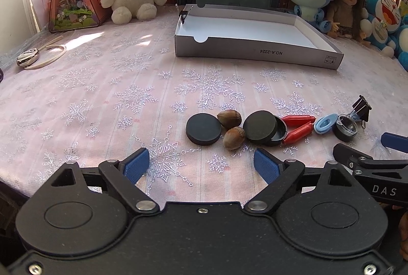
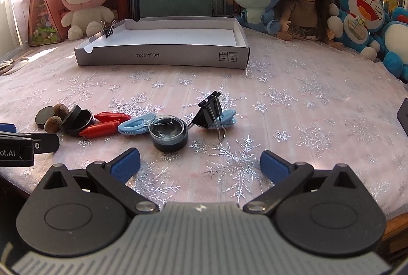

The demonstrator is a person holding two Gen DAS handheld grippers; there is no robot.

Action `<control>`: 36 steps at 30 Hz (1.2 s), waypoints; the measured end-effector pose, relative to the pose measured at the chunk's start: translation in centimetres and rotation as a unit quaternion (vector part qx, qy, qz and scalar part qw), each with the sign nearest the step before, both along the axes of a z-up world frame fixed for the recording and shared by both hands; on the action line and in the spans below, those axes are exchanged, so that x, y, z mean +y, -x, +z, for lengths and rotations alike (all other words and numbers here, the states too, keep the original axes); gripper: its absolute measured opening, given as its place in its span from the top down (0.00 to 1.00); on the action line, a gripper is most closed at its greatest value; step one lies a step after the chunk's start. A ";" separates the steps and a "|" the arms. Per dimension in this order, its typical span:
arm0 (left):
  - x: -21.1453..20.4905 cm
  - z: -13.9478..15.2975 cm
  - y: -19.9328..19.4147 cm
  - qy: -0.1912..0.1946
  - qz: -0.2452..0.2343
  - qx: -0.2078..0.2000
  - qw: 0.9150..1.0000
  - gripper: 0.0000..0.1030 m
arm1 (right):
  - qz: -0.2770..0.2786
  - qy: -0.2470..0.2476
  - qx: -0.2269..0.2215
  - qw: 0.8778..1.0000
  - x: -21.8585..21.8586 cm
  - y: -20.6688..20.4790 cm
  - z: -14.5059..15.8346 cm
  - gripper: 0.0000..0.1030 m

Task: Organize rigid objects
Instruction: 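Move the left tool to a brown acorn while the right tool moves to the clear glass cup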

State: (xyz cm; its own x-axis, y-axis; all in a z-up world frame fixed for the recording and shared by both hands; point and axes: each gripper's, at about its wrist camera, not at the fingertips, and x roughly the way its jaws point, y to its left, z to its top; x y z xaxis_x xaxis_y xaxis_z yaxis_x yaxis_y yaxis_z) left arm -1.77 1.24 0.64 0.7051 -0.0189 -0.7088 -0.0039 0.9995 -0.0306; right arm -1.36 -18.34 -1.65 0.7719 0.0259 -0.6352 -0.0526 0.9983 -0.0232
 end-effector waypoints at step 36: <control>-0.8 1.0 0.8 0.041 -0.062 -0.037 0.997 0.74 | 0.044 -0.045 -0.039 0.997 0.9 -0.3 1.8 0.57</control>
State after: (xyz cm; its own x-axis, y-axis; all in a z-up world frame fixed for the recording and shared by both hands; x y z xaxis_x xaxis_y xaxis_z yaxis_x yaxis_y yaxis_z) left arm -2.57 0.40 1.65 0.7436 -0.1658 -0.6477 0.1252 0.9862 -0.1088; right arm -1.08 -17.40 0.16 0.8113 0.1497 -0.5652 -0.1413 0.9882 0.0589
